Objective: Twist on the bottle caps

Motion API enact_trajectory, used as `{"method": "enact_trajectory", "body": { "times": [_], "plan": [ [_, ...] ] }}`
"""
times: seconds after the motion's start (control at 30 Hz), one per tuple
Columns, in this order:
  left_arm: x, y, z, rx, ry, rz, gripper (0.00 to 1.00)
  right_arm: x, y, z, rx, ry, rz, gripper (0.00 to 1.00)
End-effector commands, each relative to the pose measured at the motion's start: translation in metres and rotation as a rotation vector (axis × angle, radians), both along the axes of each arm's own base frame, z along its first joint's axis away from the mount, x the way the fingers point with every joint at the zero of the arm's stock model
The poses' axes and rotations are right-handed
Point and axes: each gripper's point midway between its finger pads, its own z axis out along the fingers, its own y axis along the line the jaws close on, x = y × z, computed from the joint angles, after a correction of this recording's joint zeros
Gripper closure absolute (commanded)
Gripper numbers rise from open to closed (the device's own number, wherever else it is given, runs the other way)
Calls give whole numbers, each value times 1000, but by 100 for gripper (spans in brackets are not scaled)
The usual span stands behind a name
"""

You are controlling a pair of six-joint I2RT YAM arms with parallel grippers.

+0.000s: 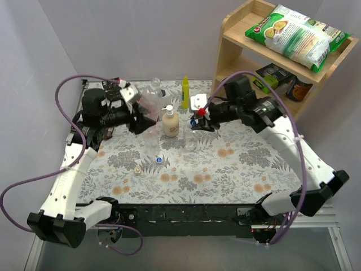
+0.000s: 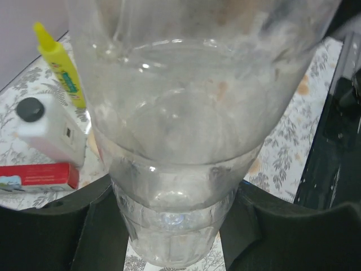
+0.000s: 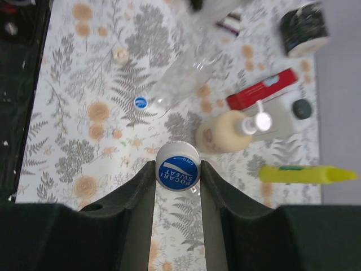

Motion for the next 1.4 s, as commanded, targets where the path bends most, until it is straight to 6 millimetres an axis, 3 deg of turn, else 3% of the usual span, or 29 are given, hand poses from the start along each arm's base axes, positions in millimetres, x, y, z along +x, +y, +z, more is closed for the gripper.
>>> {"method": "enact_trajectory", "body": {
  "times": [0.0, 0.03, 0.07, 0.17, 0.2, 0.27, 0.3, 0.37, 0.4, 0.6, 0.77, 0.93, 1.07, 1.37],
  "plan": [
    [-66, -3, -47, 74, -45, -183, 100, -46, -12, 49, 88, 145, 12, 93],
    [-85, -4, -41, 54, -112, -222, 100, -46, -12, 51, 91, 164, -13, 96],
    [-95, -4, -65, 54, -76, -245, 100, -41, -12, 59, 107, 160, -51, 97],
    [-126, -5, -75, 26, -165, -315, 100, -46, -7, 72, 118, 190, -37, 98],
    [-130, -5, -94, 16, -130, -313, 100, -54, -1, 75, 114, 181, -6, 98],
    [-141, -6, -94, -14, -203, -335, 100, -61, 7, 78, 83, 109, 42, 99],
    [-145, -7, -108, -15, -216, -366, 100, -77, 14, 70, 45, 107, 99, 99],
    [-155, -8, -119, -14, -260, -416, 100, -84, 19, 66, 24, 71, 152, 99],
    [-158, -10, -137, -14, -249, -445, 100, -88, 23, 63, 14, 73, 172, 99],
    [-136, -13, -175, 4, -128, -429, 100, -102, 37, 63, -14, 46, 267, 99],
    [-125, -15, -186, 21, -115, -427, 100, -107, 40, 50, -69, 50, 277, 99],
    [-120, -17, -186, 18, -131, -429, 100, -103, 53, 26, -140, 50, 283, 97],
    [-118, -18, -184, 21, -114, -429, 100, -96, 65, 31, -146, 54, 261, 97],
    [-114, -20, -177, 32, -134, -431, 100, -93, 72, 17, -171, -8, 276, 97]
  ]
}}
